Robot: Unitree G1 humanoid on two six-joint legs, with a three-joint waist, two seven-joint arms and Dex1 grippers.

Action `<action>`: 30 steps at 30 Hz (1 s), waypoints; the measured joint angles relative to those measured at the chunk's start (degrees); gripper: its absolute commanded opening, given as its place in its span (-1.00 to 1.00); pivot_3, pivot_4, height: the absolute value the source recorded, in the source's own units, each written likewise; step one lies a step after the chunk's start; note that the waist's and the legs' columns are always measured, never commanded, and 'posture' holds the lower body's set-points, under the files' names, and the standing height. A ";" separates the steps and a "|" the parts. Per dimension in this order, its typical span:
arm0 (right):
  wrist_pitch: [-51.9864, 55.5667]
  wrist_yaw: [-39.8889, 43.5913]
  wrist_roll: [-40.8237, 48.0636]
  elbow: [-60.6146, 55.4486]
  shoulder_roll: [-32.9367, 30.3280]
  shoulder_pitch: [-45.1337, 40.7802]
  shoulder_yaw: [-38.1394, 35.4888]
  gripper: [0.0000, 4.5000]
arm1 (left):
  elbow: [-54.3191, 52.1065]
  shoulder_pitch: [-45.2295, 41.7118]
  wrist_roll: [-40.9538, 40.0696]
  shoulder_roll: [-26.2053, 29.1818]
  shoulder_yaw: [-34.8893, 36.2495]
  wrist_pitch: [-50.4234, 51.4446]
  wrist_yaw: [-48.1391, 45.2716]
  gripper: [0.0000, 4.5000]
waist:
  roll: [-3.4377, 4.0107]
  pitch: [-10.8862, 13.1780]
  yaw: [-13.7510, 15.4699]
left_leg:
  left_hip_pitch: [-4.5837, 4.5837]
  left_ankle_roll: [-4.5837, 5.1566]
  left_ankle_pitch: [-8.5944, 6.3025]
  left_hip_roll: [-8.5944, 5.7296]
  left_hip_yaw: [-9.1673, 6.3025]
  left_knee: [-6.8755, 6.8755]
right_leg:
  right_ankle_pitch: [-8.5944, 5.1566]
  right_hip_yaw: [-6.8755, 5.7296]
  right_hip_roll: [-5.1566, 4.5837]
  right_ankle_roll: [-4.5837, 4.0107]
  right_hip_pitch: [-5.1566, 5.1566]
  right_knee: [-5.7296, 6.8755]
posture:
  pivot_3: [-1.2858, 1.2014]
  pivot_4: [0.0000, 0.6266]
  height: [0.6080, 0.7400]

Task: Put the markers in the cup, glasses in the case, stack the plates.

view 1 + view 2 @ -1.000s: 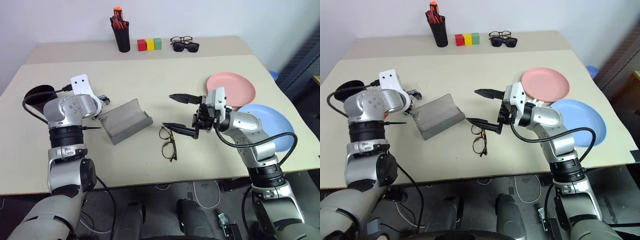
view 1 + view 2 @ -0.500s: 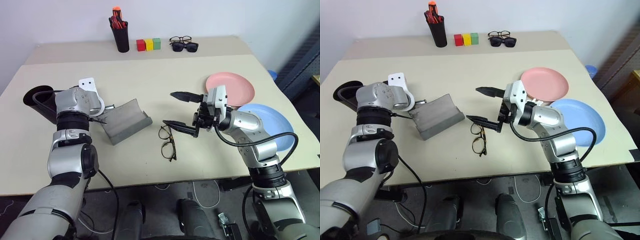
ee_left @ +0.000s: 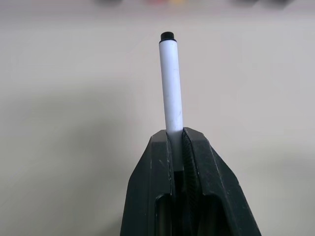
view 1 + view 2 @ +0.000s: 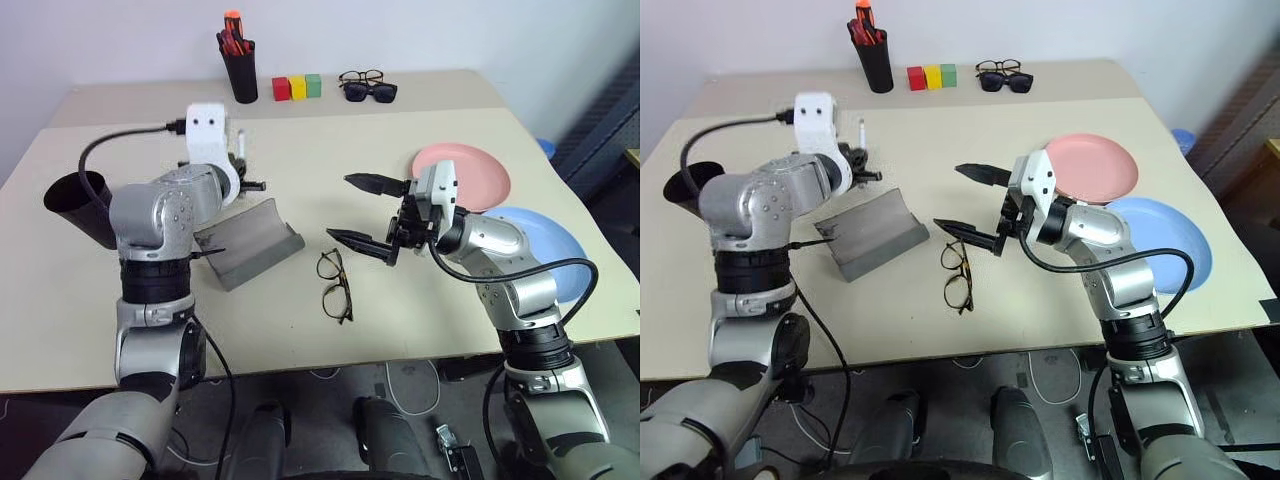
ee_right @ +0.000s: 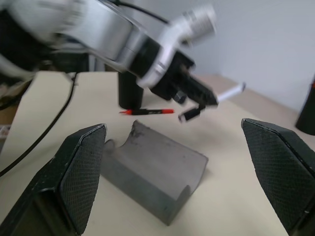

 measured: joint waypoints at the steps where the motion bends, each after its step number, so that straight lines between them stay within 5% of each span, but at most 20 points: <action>1: 0.31 -0.41 0.57 0.28 0.63 -0.06 -0.36 1.00 | -2.60 1.27 1.14 0.16 -0.11 -2.58 0.21 -0.98 | 0.00 0.00 -0.14 | 0.01 -0.03 0.02 0.01 0.00 -0.03 | 0.00 0.01 0.02 -0.01 -0.03 0.01 | 0.03 -0.52 1.00; 7: 0.86 -1.35 1.65 2.12 2.71 -0.37 -1.34 1.00 | -15.53 7.24 15.43 3.35 0.67 -27.83 6.98 -0.98 | 0.02 0.01 0.04 | -0.02 -0.05 0.04 0.01 0.05 -0.04 | 0.02 0.05 0.01 -0.03 -0.01 -0.13 | 0.03 -0.52 1.00; 12: 0.57 -1.15 1.58 4.14 3.97 -0.75 -1.19 1.00 | -18.02 17.46 29.35 5.47 1.18 -33.90 15.15 -0.98 | 0.01 0.00 0.27 | -0.04 -0.02 0.05 0.00 0.04 0.02 | 0.02 0.05 0.01 -0.03 0.01 -0.11 | 0.03 -0.52 1.00; 18: 0.41 -0.07 1.56 5.30 5.39 -2.25 -0.21 1.00 | -17.62 26.33 38.44 1.42 4.07 -37.95 23.17 -0.98 | 0.00 0.00 0.33 | -0.02 0.04 0.09 0.00 0.03 0.05 | 0.02 0.04 0.01 -0.04 0.03 -0.04 | 0.03 -0.52 1.00; 30: 1.81 -1.04 1.48 5.14 6.51 -5.08 0.88 1.00 | 5.90 19.27 41.27 2.34 7.68 -51.26 29.97 -0.98 | 0.00 0.00 0.14 | -0.01 0.09 0.15 0.00 0.02 0.02 | 0.06 0.01 0.02 -0.08 -0.02 0.03 | 0.03 -0.52 1.00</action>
